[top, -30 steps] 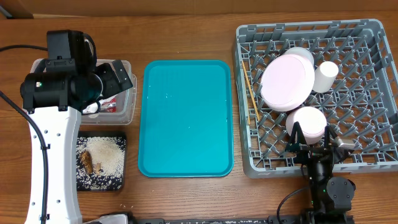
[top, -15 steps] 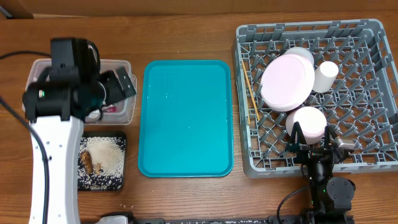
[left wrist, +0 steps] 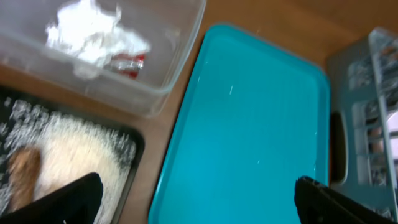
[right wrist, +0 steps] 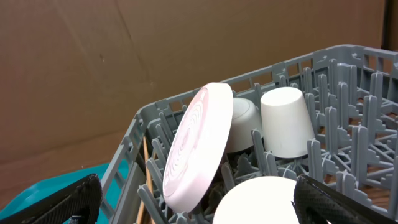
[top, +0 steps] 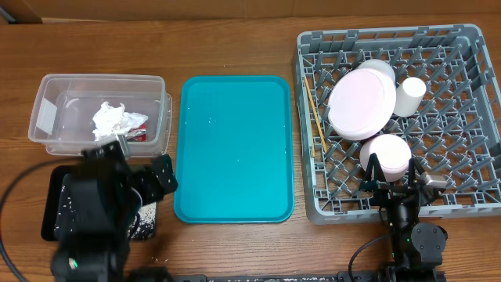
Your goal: Sort waste into correct bins and load items into the dishwasher
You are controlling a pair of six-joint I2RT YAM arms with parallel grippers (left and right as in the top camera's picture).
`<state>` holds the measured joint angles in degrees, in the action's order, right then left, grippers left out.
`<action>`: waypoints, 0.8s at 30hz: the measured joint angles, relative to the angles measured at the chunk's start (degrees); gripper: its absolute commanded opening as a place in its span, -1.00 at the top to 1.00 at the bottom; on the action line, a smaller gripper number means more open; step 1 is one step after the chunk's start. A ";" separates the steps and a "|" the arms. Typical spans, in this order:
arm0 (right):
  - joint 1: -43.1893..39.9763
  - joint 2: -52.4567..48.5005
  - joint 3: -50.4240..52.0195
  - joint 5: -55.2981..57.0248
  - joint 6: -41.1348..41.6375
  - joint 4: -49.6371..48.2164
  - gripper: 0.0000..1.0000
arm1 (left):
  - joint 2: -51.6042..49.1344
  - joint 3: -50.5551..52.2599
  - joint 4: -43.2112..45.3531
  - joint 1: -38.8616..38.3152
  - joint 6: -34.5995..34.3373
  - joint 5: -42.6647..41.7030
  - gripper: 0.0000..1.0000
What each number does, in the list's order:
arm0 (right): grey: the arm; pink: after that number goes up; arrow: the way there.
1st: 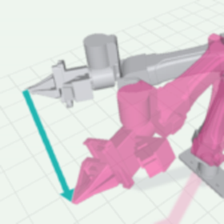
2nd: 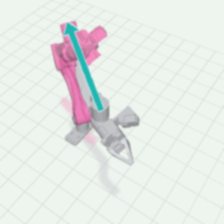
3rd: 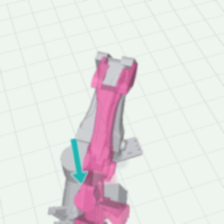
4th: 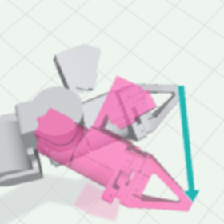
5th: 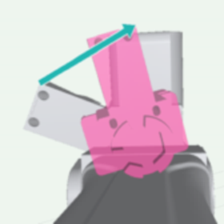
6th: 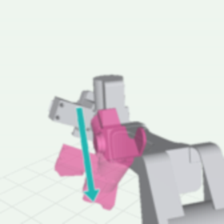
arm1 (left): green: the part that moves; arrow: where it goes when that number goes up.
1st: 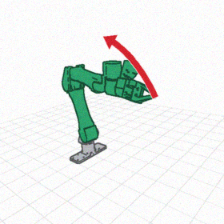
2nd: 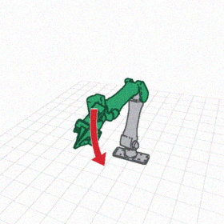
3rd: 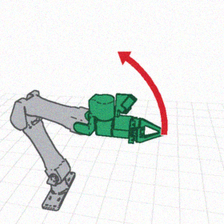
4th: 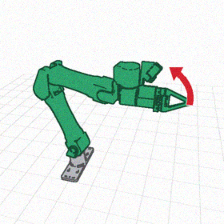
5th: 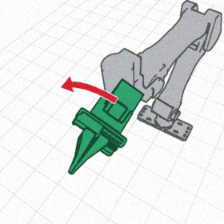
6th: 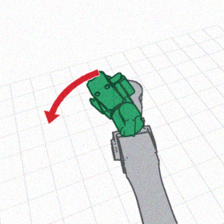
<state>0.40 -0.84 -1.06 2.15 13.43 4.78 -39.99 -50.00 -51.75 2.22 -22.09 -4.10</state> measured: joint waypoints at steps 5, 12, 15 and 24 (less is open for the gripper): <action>-0.02 0.00 0.00 -0.02 0.02 -0.02 -1.00 | 12.85 14.53 18.23 0.00 -0.02 -0.46 -0.99; -0.02 0.00 0.00 0.00 0.02 0.00 -1.00 | 25.73 31.23 40.76 0.00 -0.20 -2.01 -1.00; -0.04 0.00 0.00 0.02 0.02 0.00 -1.00 | 29.70 36.11 45.09 0.00 -0.22 -2.36 -1.00; -0.04 0.00 0.00 0.00 0.02 0.02 -1.00 | 38.47 44.02 48.09 0.00 -0.20 -2.62 -1.00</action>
<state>0.36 -0.84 -1.06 2.15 13.45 4.80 -1.52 -5.98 -3.66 2.22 -22.28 -6.72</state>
